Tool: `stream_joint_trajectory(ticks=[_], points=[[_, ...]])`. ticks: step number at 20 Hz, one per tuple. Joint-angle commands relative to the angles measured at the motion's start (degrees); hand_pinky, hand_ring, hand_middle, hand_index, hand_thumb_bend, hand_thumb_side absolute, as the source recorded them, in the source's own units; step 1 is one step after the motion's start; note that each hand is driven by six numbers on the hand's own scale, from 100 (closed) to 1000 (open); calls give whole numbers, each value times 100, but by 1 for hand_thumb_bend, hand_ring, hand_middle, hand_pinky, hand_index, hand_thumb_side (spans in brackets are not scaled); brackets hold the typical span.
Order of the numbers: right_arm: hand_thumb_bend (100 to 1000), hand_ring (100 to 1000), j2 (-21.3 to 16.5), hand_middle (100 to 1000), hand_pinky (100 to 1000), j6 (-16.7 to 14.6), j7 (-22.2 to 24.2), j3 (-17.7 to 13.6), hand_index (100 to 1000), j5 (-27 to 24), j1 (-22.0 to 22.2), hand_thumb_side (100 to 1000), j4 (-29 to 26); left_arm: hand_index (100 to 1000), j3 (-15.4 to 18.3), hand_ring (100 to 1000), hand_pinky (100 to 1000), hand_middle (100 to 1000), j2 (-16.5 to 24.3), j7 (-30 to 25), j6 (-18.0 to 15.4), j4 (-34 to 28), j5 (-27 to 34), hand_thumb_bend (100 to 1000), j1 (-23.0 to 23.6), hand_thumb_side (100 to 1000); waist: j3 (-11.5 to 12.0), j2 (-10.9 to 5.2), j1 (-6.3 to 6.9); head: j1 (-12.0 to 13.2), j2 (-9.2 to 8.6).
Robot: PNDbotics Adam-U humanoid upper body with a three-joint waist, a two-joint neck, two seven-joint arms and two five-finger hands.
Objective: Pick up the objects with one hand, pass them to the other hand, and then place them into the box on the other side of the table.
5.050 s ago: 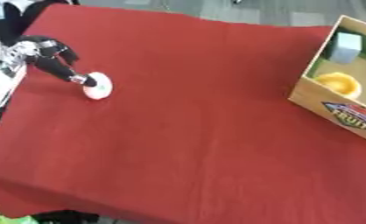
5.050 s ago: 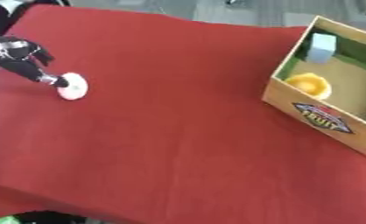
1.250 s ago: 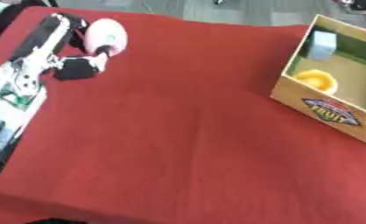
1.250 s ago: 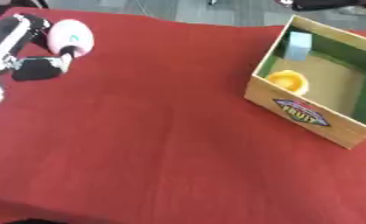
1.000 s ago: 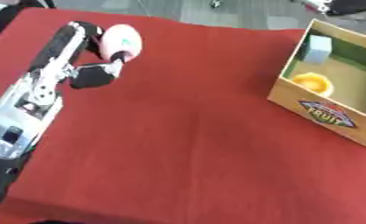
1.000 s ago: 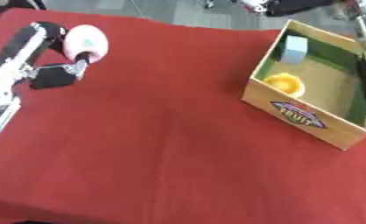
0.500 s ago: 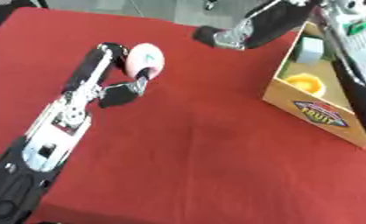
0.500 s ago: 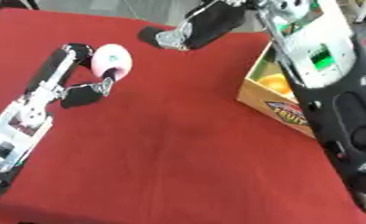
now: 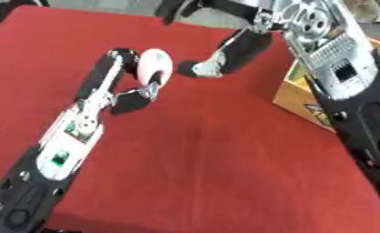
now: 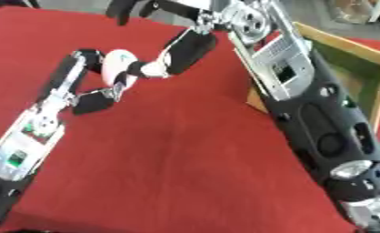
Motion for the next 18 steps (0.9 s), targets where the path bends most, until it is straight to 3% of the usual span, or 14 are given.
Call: stream_joint_trajectory(ticks=[1, 5, 18], points=[[425, 926, 57, 683, 852, -81, 54, 22, 807, 249, -100, 182, 120, 426, 45, 494, 697, 510, 42, 75, -66, -31, -86, 100, -34, 201, -16, -241, -61, 3, 47], [423, 926, 153, 690, 852, -133, 121, 57, 814, 422, -170, 166, 299, 424, 45, 495, 696, 510, 27, 151, -226, -44, -184, 100, 2, 208, -41, -240, -74, -15, 84], [433, 930, 344, 726, 854, -555, 77, 97, 818, 831, -332, 238, 769, 424, -60, 497, 697, 508, 64, -13, -687, -186, -282, 100, 92, 211, -50, -212, -107, -81, 139]])
